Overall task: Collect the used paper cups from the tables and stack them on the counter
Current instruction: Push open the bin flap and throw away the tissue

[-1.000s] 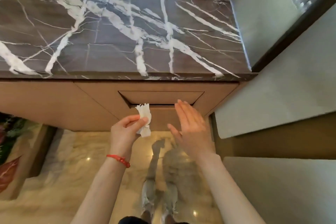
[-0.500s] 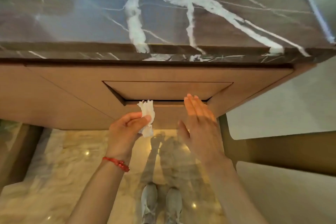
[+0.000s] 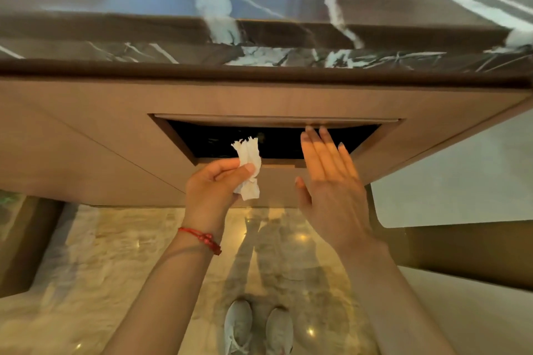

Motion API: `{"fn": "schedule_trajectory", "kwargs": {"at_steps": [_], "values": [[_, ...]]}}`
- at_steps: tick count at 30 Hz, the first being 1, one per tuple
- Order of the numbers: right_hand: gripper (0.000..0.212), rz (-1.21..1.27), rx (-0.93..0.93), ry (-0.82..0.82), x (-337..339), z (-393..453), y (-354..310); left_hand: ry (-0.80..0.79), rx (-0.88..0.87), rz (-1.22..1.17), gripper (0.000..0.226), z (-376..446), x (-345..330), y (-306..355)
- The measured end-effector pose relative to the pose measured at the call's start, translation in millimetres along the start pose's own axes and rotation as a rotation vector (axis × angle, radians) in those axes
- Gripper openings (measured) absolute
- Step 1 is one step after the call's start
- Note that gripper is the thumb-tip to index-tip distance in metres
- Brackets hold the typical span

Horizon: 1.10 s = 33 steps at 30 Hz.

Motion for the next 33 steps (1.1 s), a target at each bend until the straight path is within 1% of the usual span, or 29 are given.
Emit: {"fn": "schedule_trajectory", "kwargs": {"at_steps": [1, 4, 6, 9, 12, 15, 18, 20, 22, 24, 29, 33], "values": [[0.061, 0.000, 0.007, 0.009, 0.1, 1.1, 0.8, 0.015, 0.007, -0.002, 0.010, 2.1, -0.1, -1.2], [0.058, 0.018, 0.016, 0.048, 0.7, 4.1, 2.0, 0.028, 0.025, 0.009, 0.018, 7.9, -2.2, -3.8], [0.059, 0.028, 0.029, 0.055, -0.6, 5.7, 2.3, 0.041, 0.051, -0.001, 0.016, 12.4, -4.9, -6.1], [0.064, 0.055, 0.027, 0.026, -3.6, 7.9, 5.1, 0.050, 0.103, -0.090, 0.008, 17.9, -11.7, -8.9], [0.068, 0.064, 0.023, -0.012, -5.9, 9.8, 6.6, 0.031, 0.122, -0.120, 0.008, 23.7, -21.5, -9.6], [0.068, 0.069, 0.023, -0.039, -7.3, 11.1, 7.0, 0.045, 0.197, -0.194, 0.008, 32.0, -31.2, -12.8], [0.068, 0.083, 0.014, -0.030, -7.0, 11.1, 6.9, 0.065, 0.288, -0.248, 0.012, 38.1, -38.9, -16.9], [0.068, 0.098, 0.010, -0.019, -7.0, 10.5, 6.3, 0.107, 0.309, -0.311, 0.014, 40.4, -41.7, -16.8], [0.068, 0.106, 0.009, -0.015, -7.6, 9.5, 5.7, 0.127, 0.320, -0.372, 0.012, 40.9, -44.8, -15.5], [0.068, 0.111, 0.011, -0.016, -7.9, 9.1, 5.5, 0.094, 0.337, -0.414, 0.007, 39.8, -48.7, -14.2], [0.069, 0.108, 0.003, -0.046, -8.3, 10.4, 5.8, 0.031, 0.299, -0.345, 0.005, 37.2, -48.6, -17.0], [0.069, 0.094, 0.005, -0.080, -8.6, 8.8, 5.9, 0.037, 0.184, -0.242, 0.007, 30.9, -38.9, -17.5]]}}
Point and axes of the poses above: each hand's wrist, its own z-axis towards the middle knuckle, its own x-axis out of the back of the hand, y = z × x, the point moved 5 cm from there along z, towards the middle knuckle, and after that the axes turned 2 degrees about -x, right-handed, at the moved point
